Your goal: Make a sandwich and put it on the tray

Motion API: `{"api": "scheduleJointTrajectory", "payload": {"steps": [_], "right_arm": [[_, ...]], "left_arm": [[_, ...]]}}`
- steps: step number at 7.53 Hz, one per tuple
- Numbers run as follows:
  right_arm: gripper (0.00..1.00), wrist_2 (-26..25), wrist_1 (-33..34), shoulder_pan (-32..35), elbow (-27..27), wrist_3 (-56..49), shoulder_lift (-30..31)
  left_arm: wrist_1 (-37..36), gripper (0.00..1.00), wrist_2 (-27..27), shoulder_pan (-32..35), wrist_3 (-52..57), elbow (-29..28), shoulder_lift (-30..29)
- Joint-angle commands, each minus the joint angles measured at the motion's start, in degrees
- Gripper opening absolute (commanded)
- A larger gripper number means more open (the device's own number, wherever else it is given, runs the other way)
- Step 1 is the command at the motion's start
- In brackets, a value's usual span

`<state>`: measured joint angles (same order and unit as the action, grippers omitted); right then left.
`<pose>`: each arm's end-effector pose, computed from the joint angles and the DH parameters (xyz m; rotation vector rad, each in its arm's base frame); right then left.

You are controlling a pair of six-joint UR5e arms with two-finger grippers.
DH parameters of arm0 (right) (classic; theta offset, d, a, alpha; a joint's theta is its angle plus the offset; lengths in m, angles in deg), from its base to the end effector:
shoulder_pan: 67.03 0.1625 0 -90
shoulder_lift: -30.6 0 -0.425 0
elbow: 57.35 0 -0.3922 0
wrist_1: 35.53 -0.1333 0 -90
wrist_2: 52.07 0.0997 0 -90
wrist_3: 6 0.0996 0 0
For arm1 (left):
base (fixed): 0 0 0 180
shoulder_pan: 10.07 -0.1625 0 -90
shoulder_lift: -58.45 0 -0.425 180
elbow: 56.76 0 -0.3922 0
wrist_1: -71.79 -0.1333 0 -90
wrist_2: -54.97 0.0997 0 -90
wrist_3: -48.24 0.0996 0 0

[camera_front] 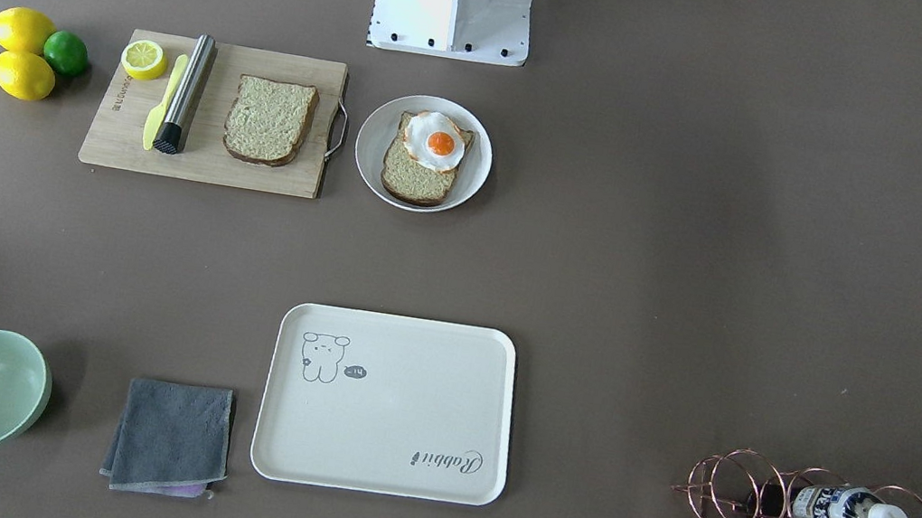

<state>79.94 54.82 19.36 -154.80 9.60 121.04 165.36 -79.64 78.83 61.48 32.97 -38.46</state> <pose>0.0354 -0.4968 0.6016 -0.0128 -0.7414 0.1570 -0.0528 -0.5525 0.5912 0.2512 0.7572 0.3063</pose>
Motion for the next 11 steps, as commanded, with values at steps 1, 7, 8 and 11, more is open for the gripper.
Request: {"api": "scheduleJointTrajectory", "payload": {"steps": [1, 7, 8, 11], "right_arm": [[1.00, 0.0, 0.0, 0.0, 0.2, 0.0, 0.0], [1.00, 0.3, 0.0, 0.0, 0.1, 0.3, -0.2], [1.00, 0.3, 0.0, 0.0, 0.1, 0.2, -0.1], [1.00, 0.3, 0.0, 0.0, 0.1, 0.0, -0.1]], "left_arm": [[0.1, 0.98, -0.1, 0.6, 0.2, 0.3, 1.7], [0.0, 0.98, 0.0, 0.7, -0.1, 0.6, 1.8], [0.0, 0.98, 0.0, 0.7, -0.1, 0.6, 1.8], [0.0, 0.98, 0.0, 0.7, -0.1, 0.5, 1.7]]}}
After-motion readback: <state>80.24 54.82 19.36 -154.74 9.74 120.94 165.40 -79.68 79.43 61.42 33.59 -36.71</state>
